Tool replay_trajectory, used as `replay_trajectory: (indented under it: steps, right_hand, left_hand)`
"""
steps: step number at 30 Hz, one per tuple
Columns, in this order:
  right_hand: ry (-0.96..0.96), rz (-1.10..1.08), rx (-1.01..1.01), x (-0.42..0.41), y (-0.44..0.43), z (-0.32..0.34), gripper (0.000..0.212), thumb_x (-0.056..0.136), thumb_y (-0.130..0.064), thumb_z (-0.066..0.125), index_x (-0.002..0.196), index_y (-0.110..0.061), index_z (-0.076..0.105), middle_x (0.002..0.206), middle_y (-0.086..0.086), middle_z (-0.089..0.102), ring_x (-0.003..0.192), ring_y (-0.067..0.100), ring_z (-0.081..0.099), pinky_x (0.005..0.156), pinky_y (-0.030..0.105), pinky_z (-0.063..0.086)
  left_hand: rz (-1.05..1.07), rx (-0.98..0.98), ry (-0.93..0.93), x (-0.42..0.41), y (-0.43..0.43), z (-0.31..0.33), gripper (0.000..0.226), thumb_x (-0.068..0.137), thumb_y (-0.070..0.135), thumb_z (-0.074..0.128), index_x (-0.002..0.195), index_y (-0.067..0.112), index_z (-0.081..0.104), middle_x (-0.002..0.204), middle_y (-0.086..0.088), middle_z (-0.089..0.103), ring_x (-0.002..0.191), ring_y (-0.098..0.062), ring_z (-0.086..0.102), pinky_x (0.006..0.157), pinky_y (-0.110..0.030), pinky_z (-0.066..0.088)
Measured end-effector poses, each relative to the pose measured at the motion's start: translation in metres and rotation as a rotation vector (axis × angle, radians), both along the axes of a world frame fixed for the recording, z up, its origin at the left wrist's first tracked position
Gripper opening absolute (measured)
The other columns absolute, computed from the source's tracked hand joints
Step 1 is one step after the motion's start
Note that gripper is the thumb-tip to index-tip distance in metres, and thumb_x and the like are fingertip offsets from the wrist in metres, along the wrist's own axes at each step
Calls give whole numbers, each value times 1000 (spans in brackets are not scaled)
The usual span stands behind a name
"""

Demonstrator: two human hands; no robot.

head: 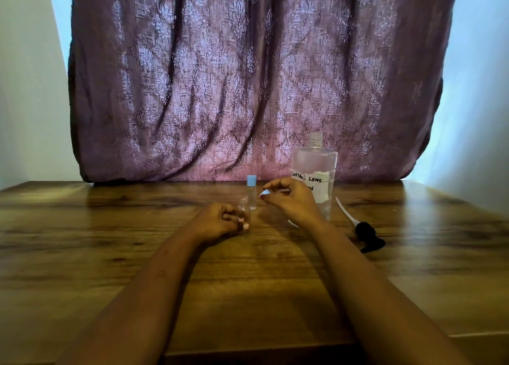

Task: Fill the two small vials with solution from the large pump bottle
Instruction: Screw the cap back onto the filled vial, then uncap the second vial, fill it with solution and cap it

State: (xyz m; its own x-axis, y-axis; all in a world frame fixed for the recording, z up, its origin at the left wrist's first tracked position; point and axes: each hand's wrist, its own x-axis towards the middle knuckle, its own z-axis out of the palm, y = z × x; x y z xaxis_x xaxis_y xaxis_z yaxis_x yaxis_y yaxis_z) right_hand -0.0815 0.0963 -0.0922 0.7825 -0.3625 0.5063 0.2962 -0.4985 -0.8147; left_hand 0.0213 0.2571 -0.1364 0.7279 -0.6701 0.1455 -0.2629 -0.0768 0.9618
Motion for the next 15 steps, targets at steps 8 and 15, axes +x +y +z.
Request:
replay_trajectory:
  steps: [8,15]
  right_hand:
    - [306,-175,-294,14,7,-26,15,76,-11,73,74,-9,58,88,11,67,80,17,60,71,29,51]
    - [380,-196,-389,21,5,-30,14,77,-14,72,84,-14,60,99,8,65,85,16,56,76,29,48]
  left_hand:
    - [26,27,14,1,3,2,26,75,-6,73,98,6,69,72,-3,73,70,-11,70,63,-22,53]
    - [59,81,-122,-9,0,4,20,74,5,78,92,14,73,74,-5,70,68,-10,63,64,-21,49]
